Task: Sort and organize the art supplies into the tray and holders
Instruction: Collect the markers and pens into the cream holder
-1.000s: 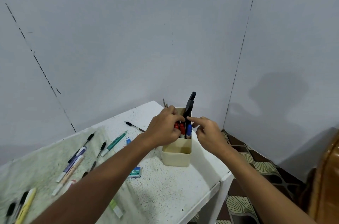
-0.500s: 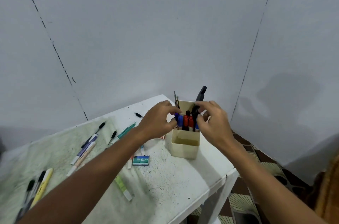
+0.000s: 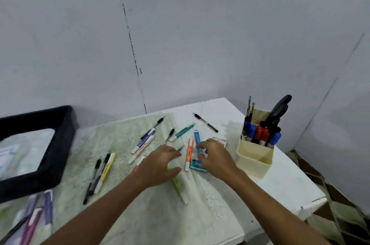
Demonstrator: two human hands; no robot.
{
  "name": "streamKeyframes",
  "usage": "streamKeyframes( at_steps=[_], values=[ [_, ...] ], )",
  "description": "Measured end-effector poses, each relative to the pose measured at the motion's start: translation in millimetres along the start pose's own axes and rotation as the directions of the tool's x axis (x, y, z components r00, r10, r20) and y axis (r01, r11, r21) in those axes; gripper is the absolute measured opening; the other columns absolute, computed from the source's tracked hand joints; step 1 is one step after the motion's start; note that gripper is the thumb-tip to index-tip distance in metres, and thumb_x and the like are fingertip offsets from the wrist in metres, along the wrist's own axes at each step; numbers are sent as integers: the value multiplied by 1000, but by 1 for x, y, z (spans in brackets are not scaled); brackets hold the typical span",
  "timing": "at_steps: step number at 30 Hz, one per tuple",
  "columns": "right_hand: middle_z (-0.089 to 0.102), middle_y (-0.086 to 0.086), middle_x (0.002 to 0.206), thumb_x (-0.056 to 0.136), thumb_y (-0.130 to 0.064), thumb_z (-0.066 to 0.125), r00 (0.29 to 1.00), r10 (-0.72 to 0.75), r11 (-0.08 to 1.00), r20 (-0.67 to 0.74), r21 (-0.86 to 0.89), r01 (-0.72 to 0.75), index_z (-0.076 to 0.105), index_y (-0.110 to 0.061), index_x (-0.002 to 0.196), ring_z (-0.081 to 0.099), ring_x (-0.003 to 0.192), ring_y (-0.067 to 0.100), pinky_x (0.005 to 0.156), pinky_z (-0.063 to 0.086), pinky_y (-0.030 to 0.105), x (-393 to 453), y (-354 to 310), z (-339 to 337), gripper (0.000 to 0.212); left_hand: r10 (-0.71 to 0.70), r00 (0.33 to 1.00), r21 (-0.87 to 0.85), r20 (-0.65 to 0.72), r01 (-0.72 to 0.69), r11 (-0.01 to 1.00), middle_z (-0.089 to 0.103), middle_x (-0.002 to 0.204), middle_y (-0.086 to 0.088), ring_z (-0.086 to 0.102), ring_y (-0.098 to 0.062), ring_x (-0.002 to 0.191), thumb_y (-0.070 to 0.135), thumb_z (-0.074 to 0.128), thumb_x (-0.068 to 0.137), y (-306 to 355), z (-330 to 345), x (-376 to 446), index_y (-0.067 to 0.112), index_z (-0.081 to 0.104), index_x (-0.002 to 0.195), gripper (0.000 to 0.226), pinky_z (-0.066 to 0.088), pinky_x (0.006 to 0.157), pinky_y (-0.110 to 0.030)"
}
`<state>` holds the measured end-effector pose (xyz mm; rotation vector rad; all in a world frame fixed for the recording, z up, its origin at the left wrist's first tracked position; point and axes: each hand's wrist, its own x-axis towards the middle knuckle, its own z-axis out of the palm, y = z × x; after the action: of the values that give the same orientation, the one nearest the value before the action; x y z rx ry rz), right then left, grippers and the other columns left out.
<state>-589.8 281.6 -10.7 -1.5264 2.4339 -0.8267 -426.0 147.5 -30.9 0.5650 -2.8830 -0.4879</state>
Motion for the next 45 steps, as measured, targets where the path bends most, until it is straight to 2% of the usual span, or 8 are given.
streamKeyframes(
  at_steps=[4, 8, 14, 21, 28, 32, 37, 45],
  values=[
    [61, 7, 107, 91, -19, 53, 999, 25, 997, 41, -69, -22, 69, -16, 110, 55, 101, 24, 76, 48, 32, 2, 2, 31, 24, -25, 996, 88, 84, 18, 996, 40, 150, 0, 29, -20, 141, 84, 20, 75, -16, 10, -22, 30, 52, 135, 87, 22, 115, -40],
    [64, 5, 100, 90, -17, 53, 999, -3, 995, 34, -101, 7, 71, -16, 104, 57, 95, 24, 72, 49, 34, 13, -3, 40, 22, 20, 998, 13, 58, -21, 1000, 42, 148, 0, 27, -19, 142, 85, 12, 74, -30, 12, -26, 28, 62, 126, 91, 13, 117, -40],
    [64, 4, 112, 94, -16, 53, 989, 69, 997, -129, -10, -71, 67, -14, 115, 57, 103, 21, 81, 47, 30, 64, -8, 29, 26, 104, 993, -25, 54, -103, 994, 54, 136, 4, 38, -14, 133, 82, 34, 76, -43, 4, -17, 27, 63, 126, 80, 21, 110, -28],
    [62, 9, 121, 94, -12, 53, 929, 251, 966, -272, 4, -260, 64, -13, 123, 51, 111, 26, 88, 48, 37, 128, 15, 35, 31, 181, 983, -78, -5, -181, 980, 65, 112, 15, 49, 0, 111, 73, 48, 82, -60, 0, -4, 28, 68, 116, 60, 41, 96, -34],
    [56, 10, 127, 95, -25, 51, 878, 394, 877, -273, -172, -448, 62, -16, 123, 44, 120, 31, 96, 36, 42, 158, 47, 48, 31, 163, 982, -202, -94, -179, 963, 67, 110, 14, 50, 10, 102, 62, 59, 78, -72, -7, 6, 29, 68, 116, 51, 30, 95, -14],
    [62, 6, 109, 97, -31, 47, 902, 352, 878, -251, -245, -411, 70, -16, 108, 51, 107, 28, 93, 41, 41, 166, 54, 58, 30, 171, 976, -261, -133, -201, 944, 70, 101, 15, 48, 18, 91, 57, 64, 77, -77, -9, 13, 26, 71, 110, 46, 34, 86, -8],
    [66, 9, 102, 95, -22, 55, 913, 273, 897, -303, -263, -356, 72, -9, 101, 53, 103, 29, 91, 43, 40, 170, 52, 61, 22, 157, 984, -339, -90, -178, 924, 71, 95, 13, 60, 5, 85, 55, 64, 78, -79, -11, 19, 22, 72, 109, 46, 46, 79, -16],
    [60, 9, 99, 99, -15, 50, 917, 212, 976, -337, 31, -214, 59, -5, 104, 57, 82, 25, 70, 49, 39, 152, 9, 43, 14, 80, 994, -490, -70, -104, 865, 70, 98, 8, 63, 3, 92, 36, 69, 79, -78, -15, 18, 14, 70, 112, 40, 51, 78, -13]
  ],
)
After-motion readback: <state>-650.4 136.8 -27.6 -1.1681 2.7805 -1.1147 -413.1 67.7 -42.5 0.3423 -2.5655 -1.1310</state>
